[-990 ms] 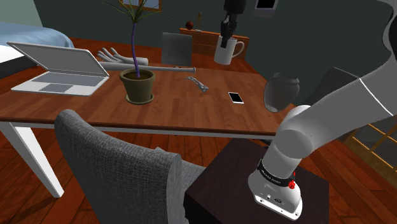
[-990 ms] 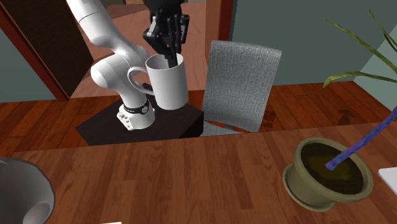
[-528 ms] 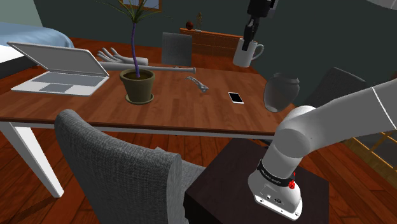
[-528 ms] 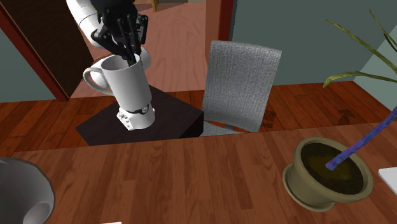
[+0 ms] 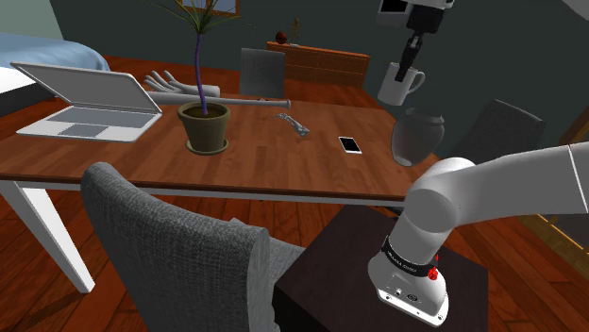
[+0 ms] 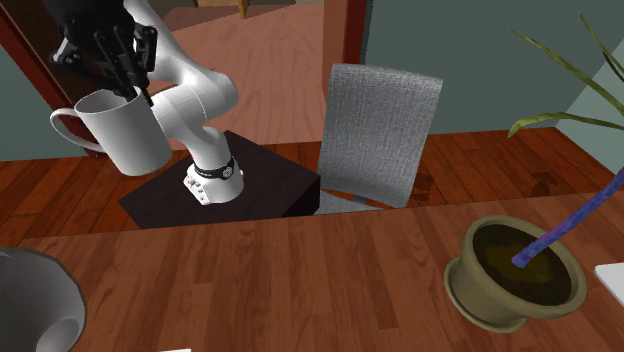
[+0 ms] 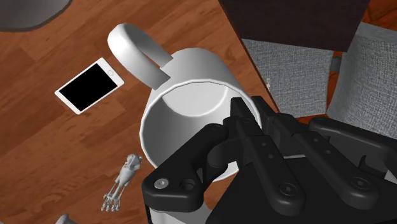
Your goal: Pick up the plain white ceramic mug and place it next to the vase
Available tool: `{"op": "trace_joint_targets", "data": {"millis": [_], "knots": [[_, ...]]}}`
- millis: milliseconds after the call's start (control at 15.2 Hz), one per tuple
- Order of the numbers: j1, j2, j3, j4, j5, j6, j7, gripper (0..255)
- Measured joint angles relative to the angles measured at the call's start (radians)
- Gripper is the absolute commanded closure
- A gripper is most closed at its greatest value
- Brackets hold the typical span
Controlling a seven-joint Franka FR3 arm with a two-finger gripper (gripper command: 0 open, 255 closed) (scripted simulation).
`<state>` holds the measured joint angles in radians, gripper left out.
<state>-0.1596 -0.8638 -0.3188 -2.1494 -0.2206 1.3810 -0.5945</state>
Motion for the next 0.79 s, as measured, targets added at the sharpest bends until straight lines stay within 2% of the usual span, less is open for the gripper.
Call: {"op": "trace_joint_targets", "data": {"millis": [594,792], "knots": [[-0.054,-0.106,-0.144,0.034,-0.14,-0.1,-0.191,255],[-0.056,-0.103,-0.207,0.086,-0.192,-0.125,-0.266,255]]}}
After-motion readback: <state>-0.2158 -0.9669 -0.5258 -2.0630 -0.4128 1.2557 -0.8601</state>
